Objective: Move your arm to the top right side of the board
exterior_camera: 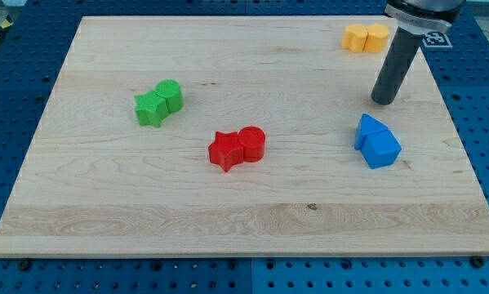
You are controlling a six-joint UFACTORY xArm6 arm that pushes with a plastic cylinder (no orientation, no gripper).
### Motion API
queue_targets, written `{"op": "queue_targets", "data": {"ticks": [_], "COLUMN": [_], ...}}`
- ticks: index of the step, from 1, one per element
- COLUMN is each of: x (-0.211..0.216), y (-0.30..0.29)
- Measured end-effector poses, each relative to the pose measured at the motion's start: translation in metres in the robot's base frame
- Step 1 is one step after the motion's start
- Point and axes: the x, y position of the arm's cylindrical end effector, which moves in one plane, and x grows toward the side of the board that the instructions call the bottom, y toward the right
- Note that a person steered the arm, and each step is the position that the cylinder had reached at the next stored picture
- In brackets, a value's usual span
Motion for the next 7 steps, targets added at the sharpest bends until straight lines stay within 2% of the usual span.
{"op": "queue_targets", "data": {"ticks": [3, 5, 7], "x": [-0.007, -0.011, -0.094], "y": [0.002, 0.046, 0.069]}}
